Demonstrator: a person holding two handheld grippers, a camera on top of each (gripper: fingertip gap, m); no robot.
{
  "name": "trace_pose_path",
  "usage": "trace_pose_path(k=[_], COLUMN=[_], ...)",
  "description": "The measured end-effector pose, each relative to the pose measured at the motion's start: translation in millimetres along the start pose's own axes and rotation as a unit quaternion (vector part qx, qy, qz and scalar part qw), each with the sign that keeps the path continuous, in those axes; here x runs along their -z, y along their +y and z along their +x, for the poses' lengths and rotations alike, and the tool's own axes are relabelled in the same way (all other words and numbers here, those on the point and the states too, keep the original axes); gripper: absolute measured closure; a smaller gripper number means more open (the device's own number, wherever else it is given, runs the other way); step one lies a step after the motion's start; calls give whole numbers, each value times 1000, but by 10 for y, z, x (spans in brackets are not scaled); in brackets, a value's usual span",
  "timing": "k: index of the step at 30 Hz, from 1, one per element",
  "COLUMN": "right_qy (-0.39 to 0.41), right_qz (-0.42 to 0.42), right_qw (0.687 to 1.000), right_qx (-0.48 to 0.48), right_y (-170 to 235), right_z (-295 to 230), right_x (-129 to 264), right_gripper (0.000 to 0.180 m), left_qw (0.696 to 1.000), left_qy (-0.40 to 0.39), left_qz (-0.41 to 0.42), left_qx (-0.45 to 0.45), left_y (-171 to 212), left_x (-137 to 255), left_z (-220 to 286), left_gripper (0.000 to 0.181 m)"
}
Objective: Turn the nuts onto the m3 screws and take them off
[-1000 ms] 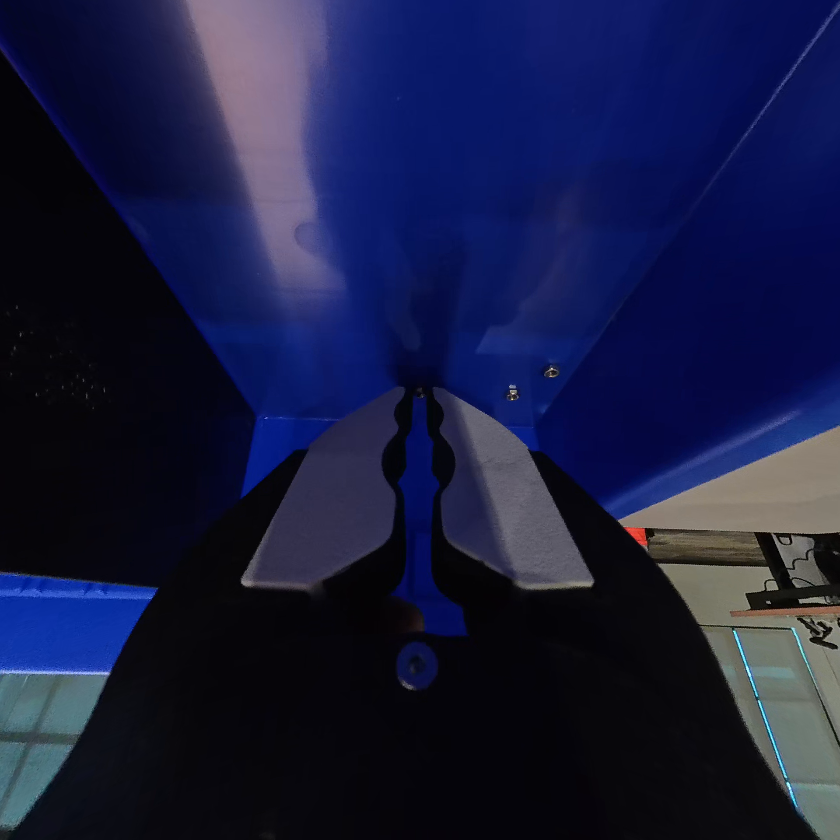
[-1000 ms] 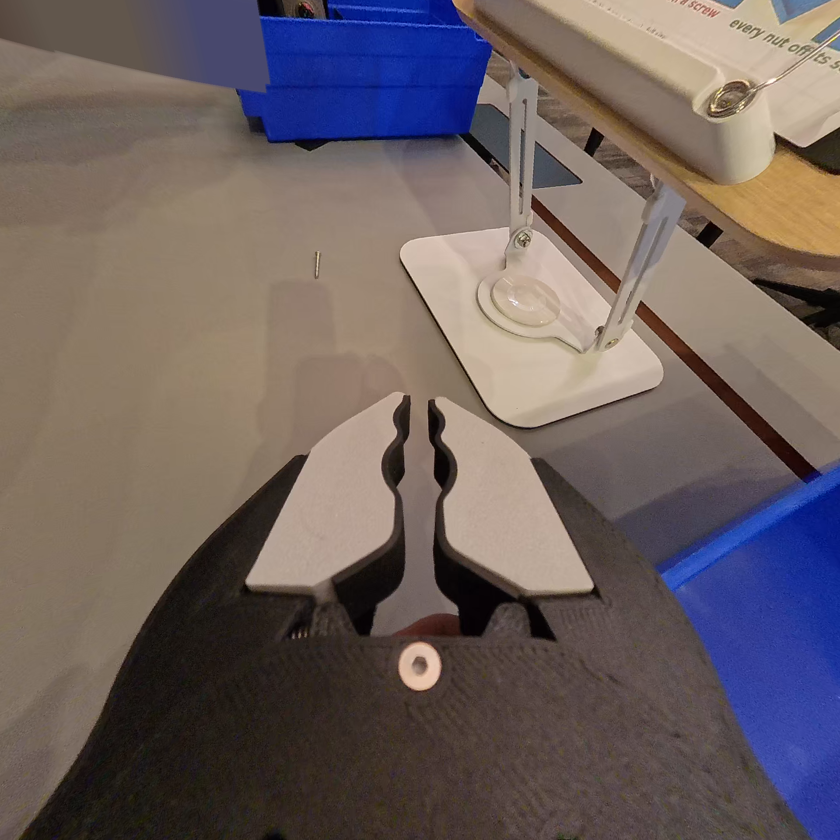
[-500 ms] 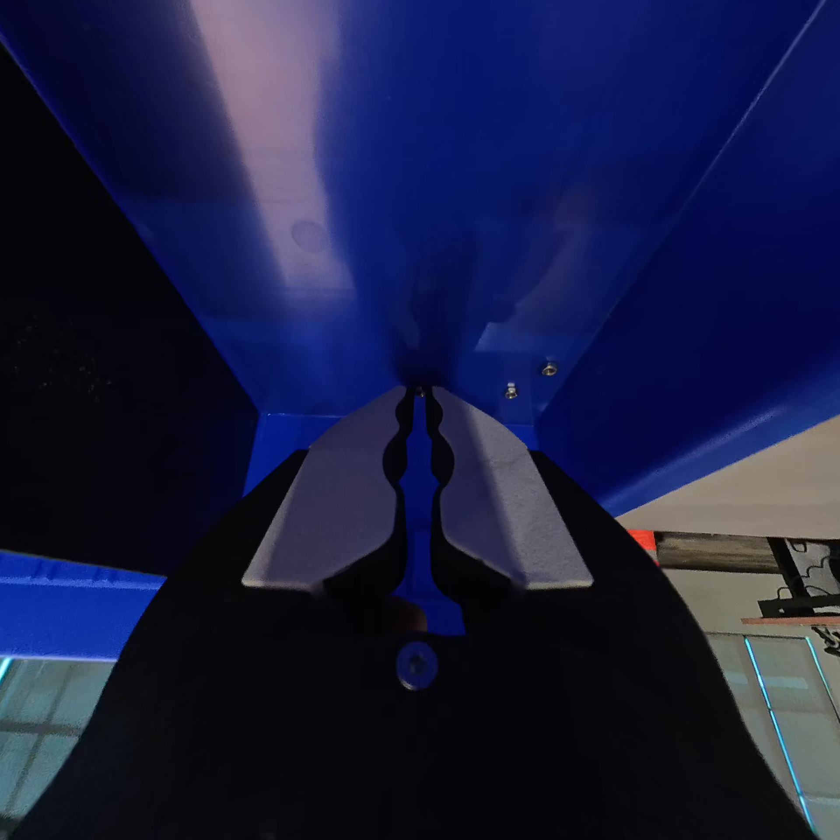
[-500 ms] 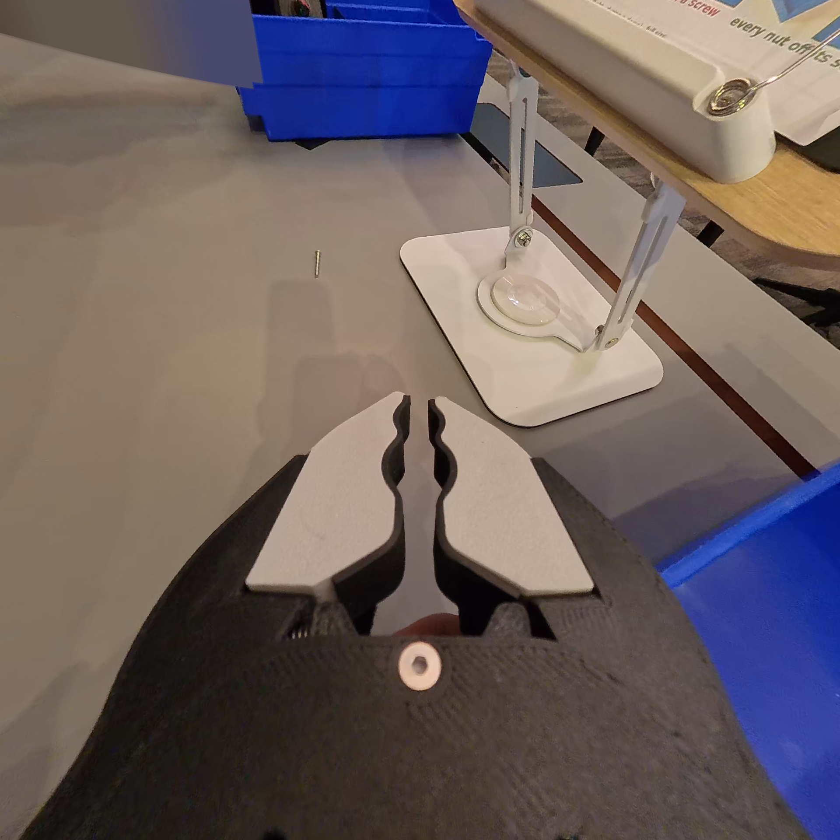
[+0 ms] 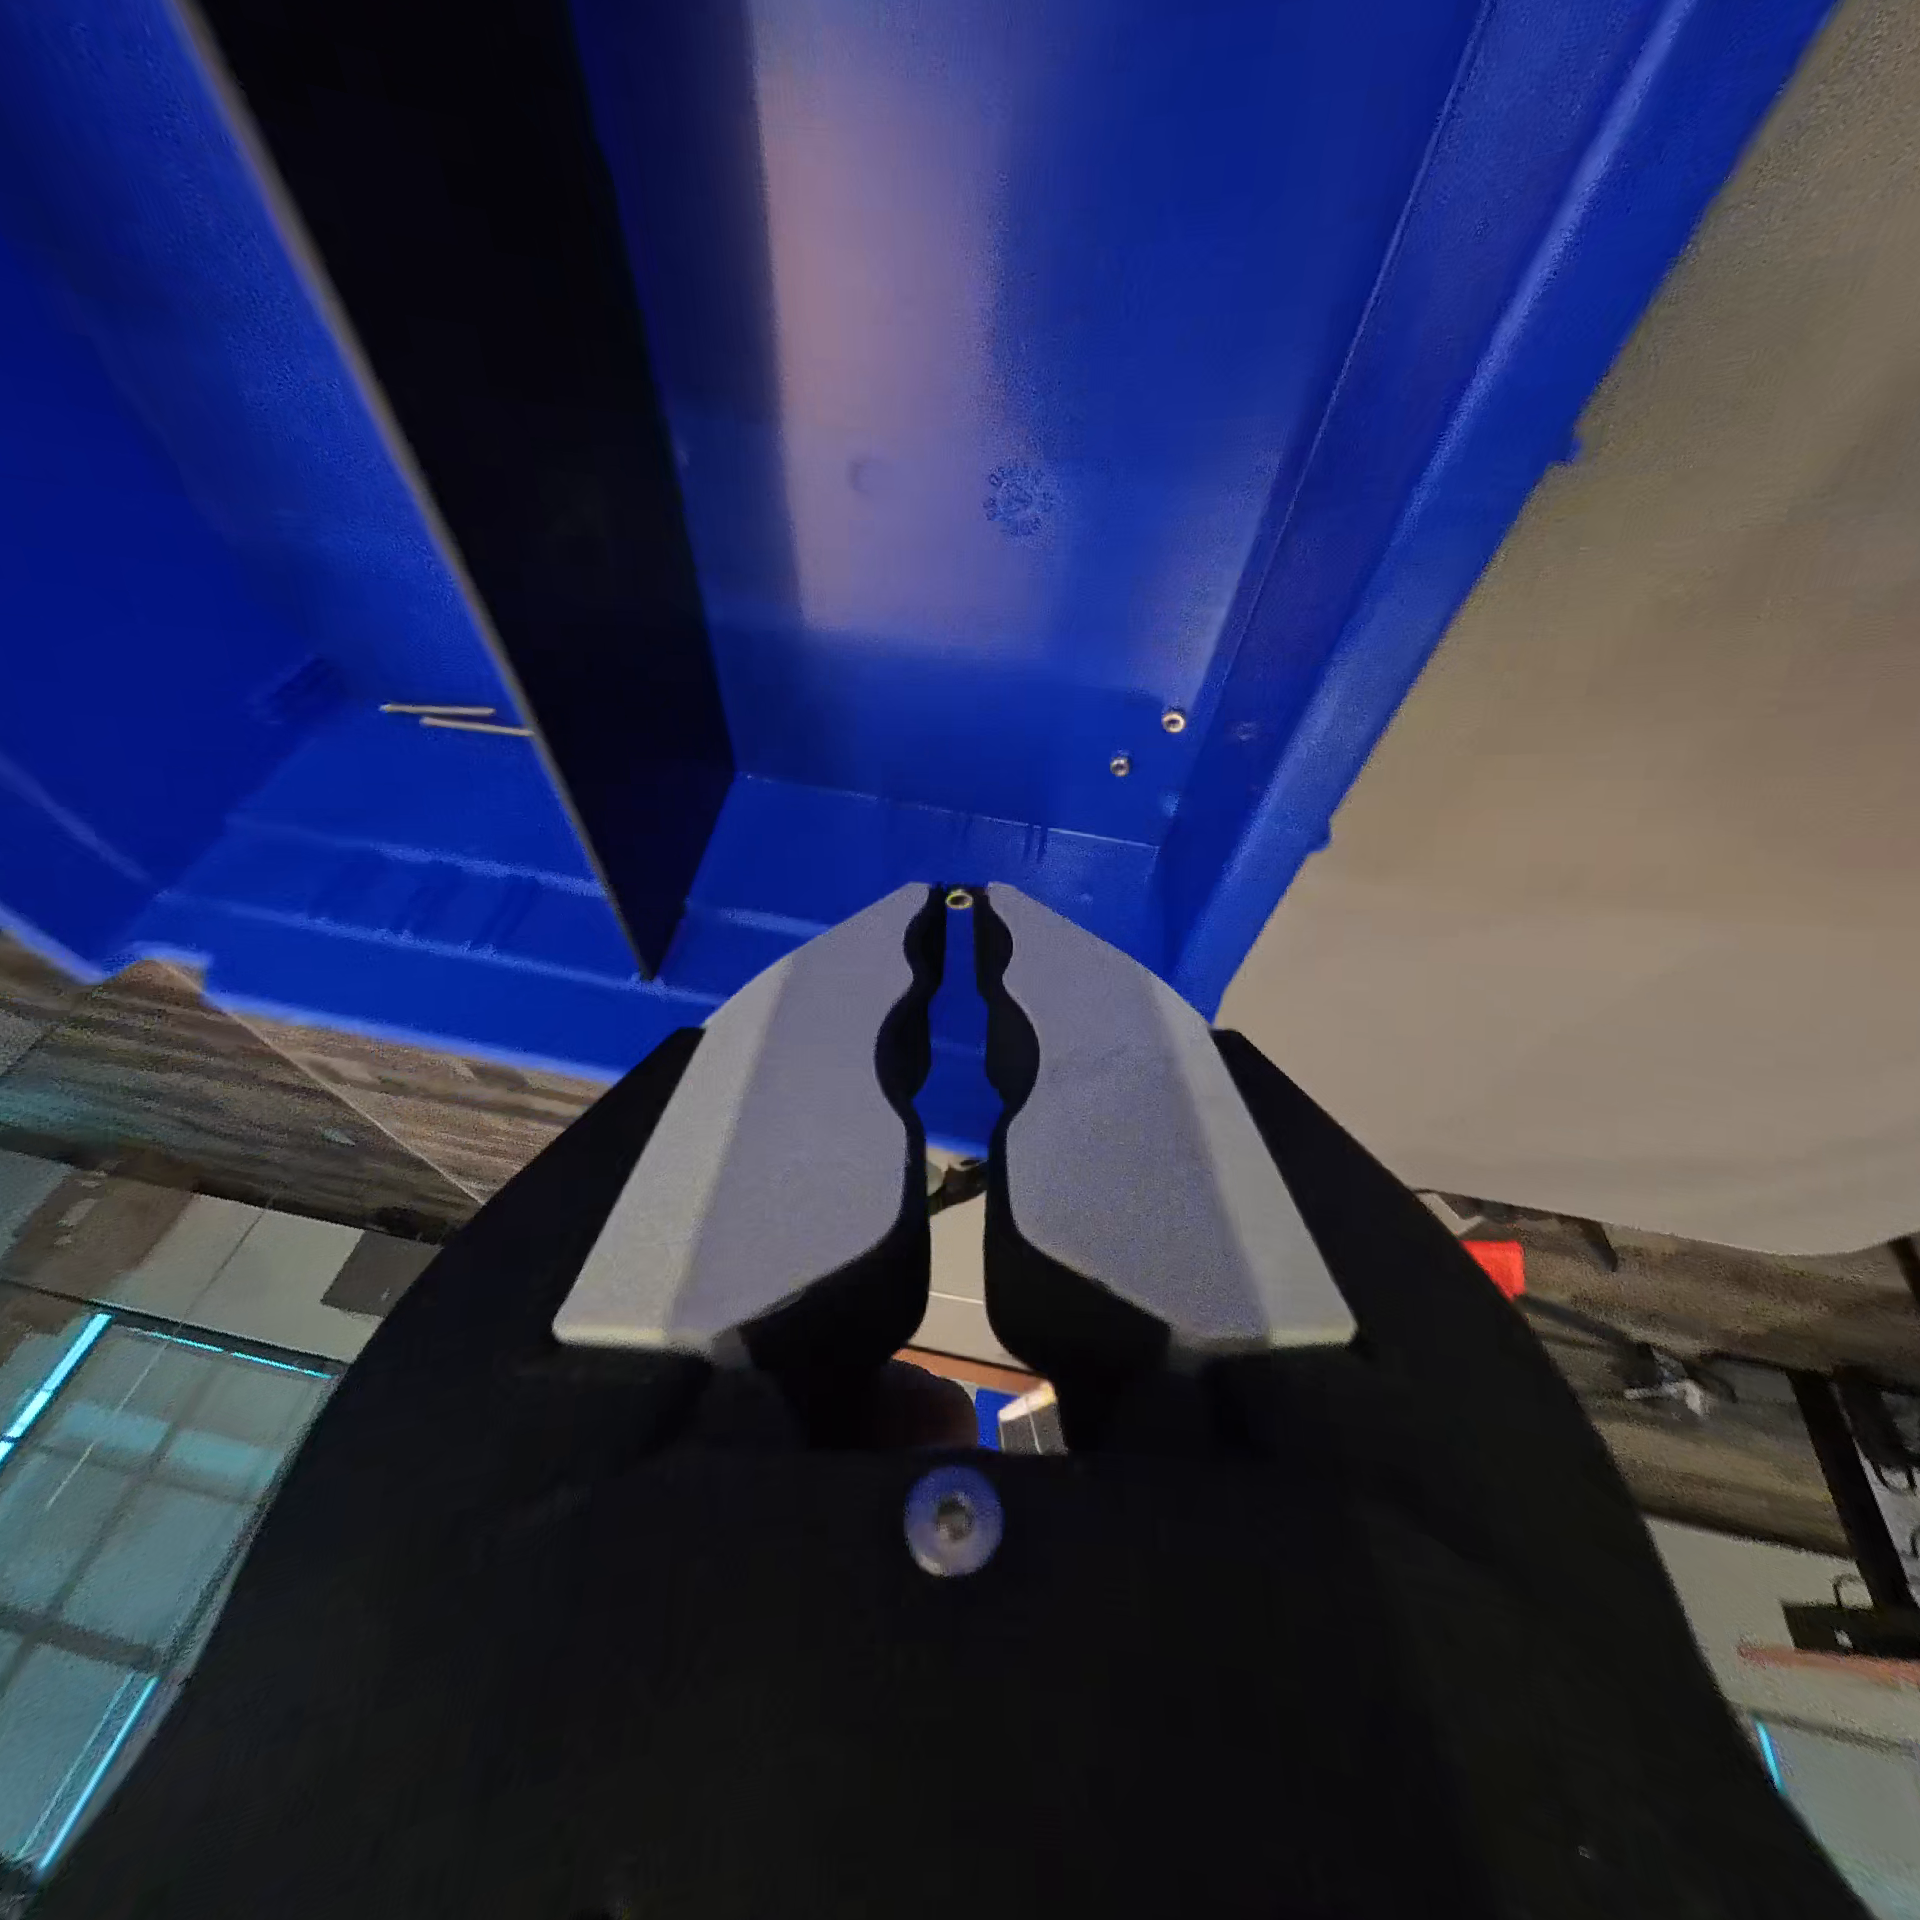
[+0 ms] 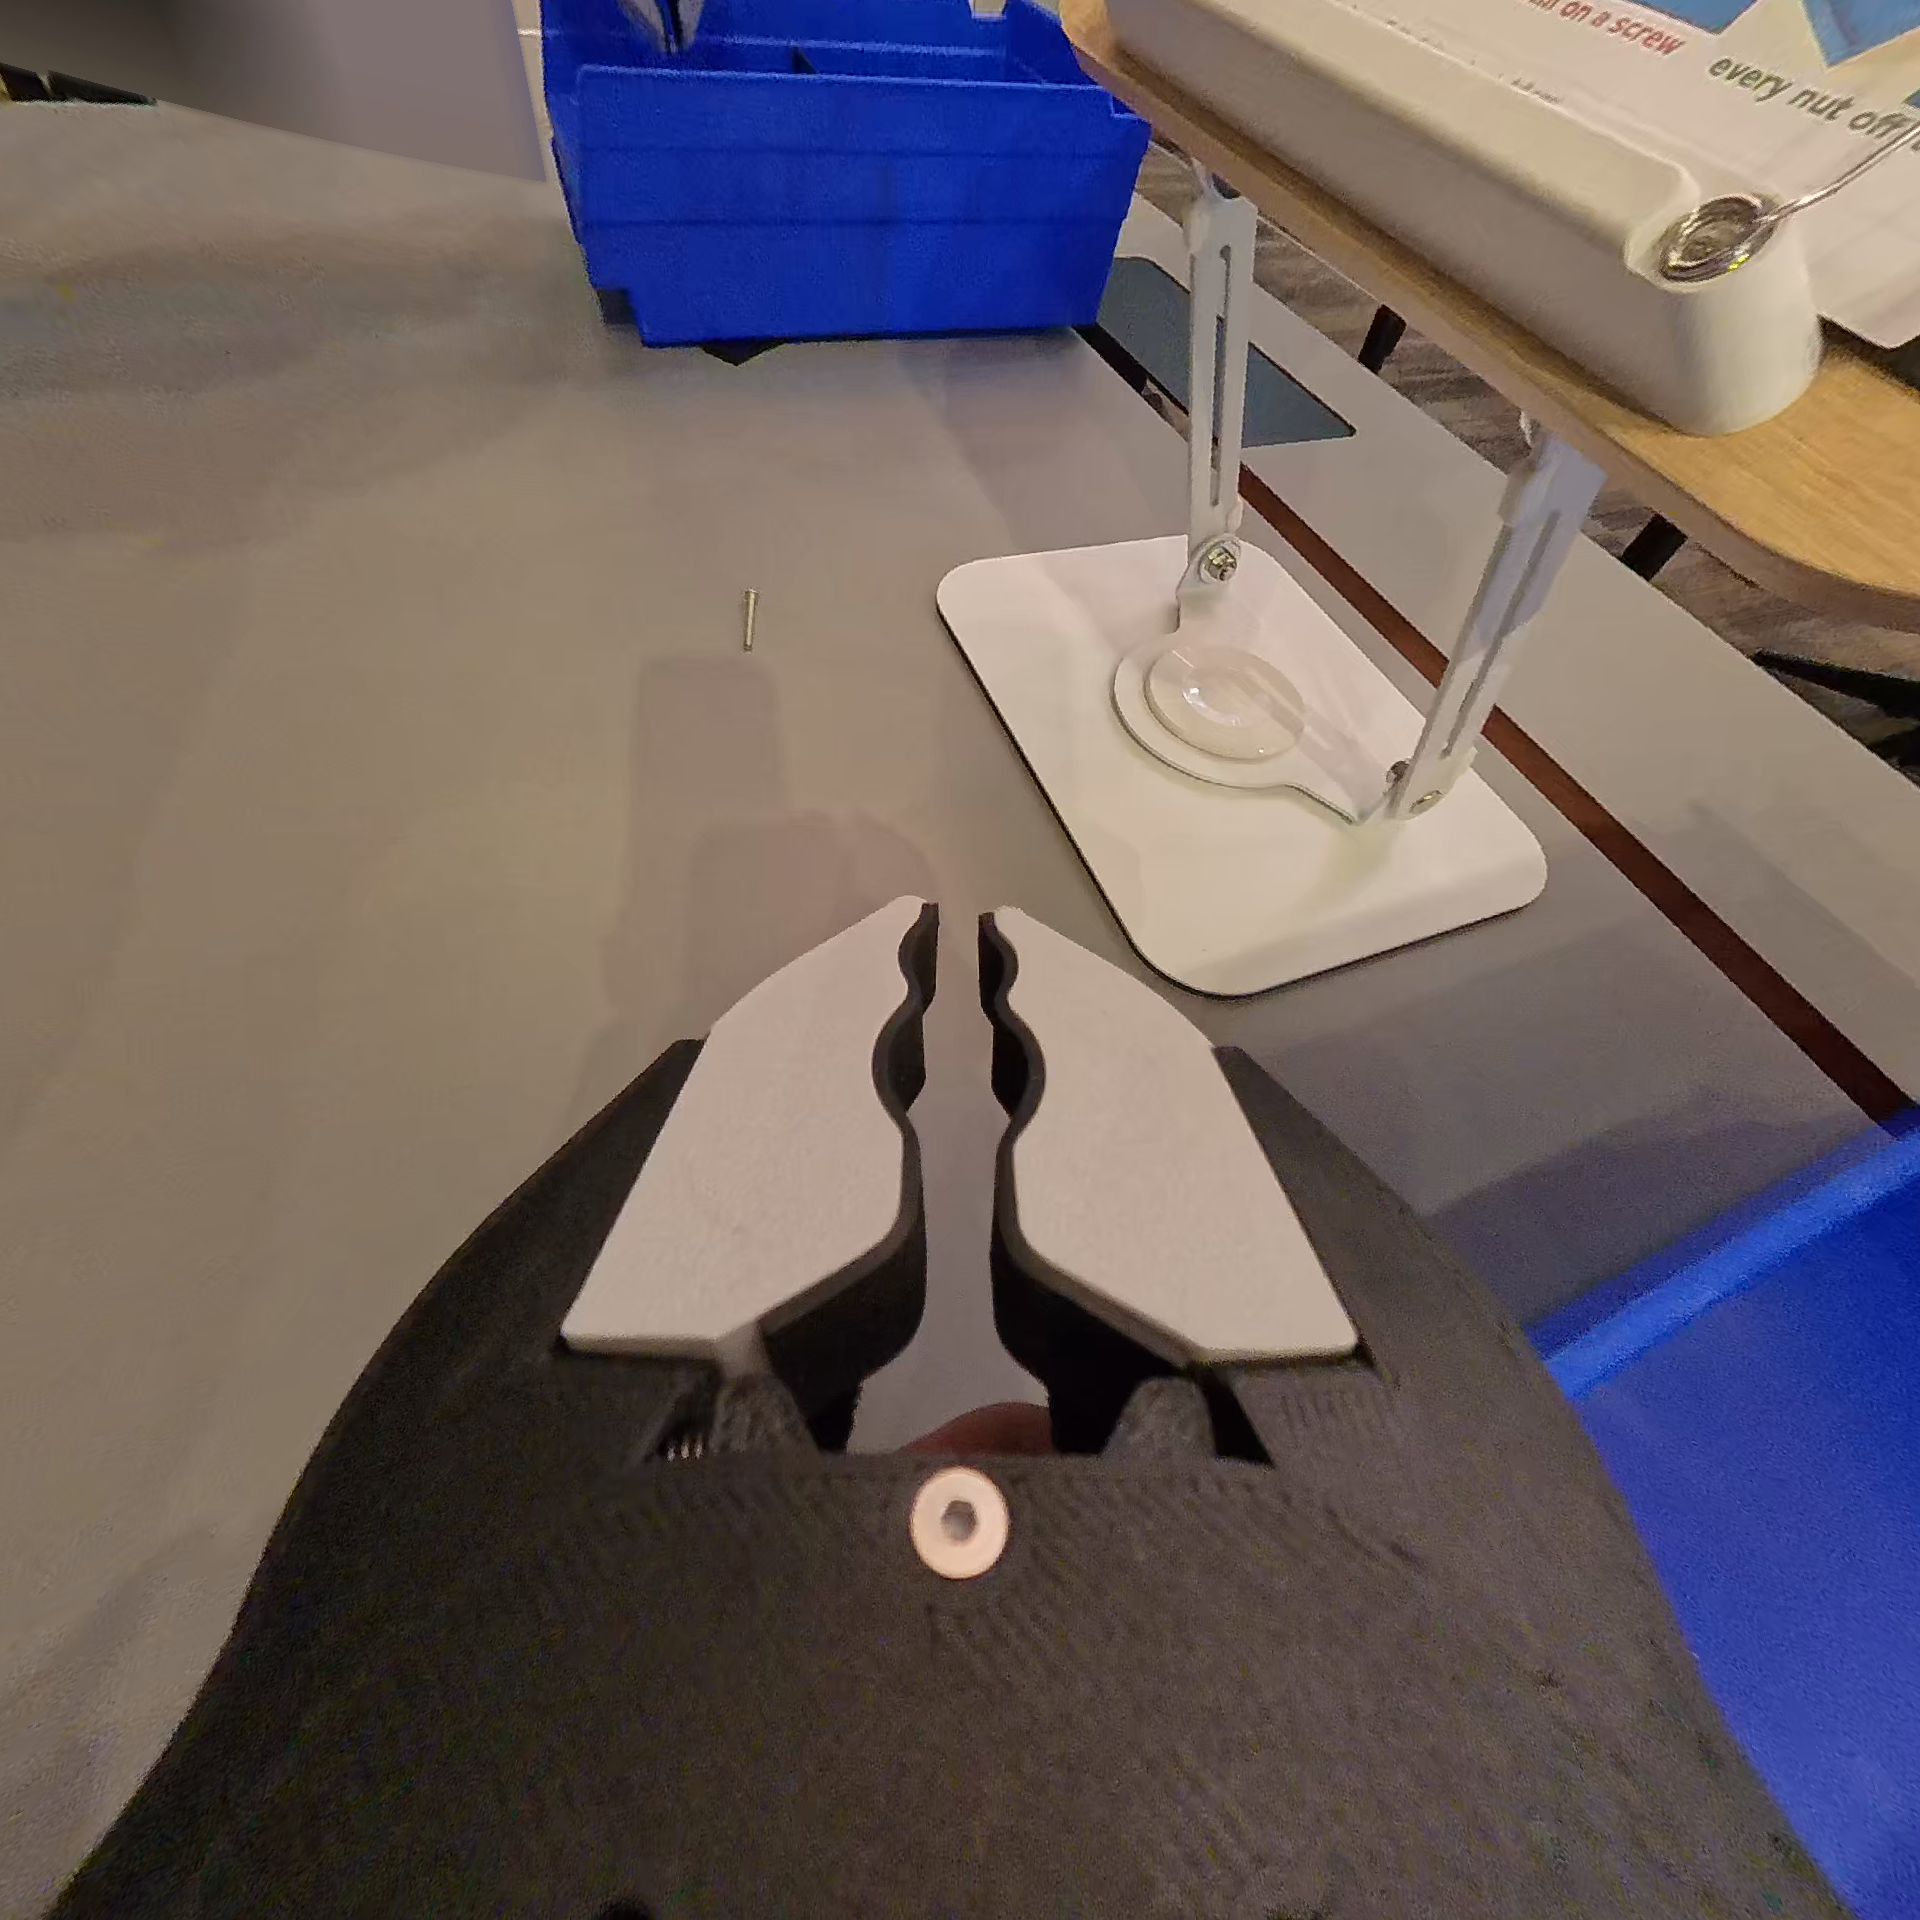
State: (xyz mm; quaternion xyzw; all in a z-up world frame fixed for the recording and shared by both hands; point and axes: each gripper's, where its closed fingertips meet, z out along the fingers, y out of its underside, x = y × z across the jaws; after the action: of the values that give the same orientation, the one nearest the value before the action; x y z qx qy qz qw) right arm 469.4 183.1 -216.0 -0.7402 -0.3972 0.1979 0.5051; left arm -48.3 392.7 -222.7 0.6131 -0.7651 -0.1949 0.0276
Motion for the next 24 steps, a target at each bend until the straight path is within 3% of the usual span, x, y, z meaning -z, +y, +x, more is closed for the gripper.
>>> trace_pose_path(k=[1, 8, 14, 18, 24], right_qy=[-3, -14, -23, -27, -27], right_qz=[1, 3, 3, 4, -3], right_qw=[1000, 1000, 1000, 999, 999], right_qx=[0, 12, 20, 21, 31], right_y=[2, -29, -50, -61, -52], right_z=[-12, -110, -185, -214, -242], right_x=[-12, -64, -94, -101, -109], right_gripper=[172, 172, 173, 173, 172], left_qw=[1000, 992, 980, 967, 949], left_qy=[-7, -40, -45, -39, -6], left_qz=[11, 114, 190, 232, 246], left_qx=[5, 19, -36, -99, -198], left_y=[-15, -363, -1048, -1714, -2727], left_x=[121, 980, 1510, 1647, 1396], left_z=[7, 200, 555, 866, 1300], left_gripper=[176, 177, 176, 176, 177])
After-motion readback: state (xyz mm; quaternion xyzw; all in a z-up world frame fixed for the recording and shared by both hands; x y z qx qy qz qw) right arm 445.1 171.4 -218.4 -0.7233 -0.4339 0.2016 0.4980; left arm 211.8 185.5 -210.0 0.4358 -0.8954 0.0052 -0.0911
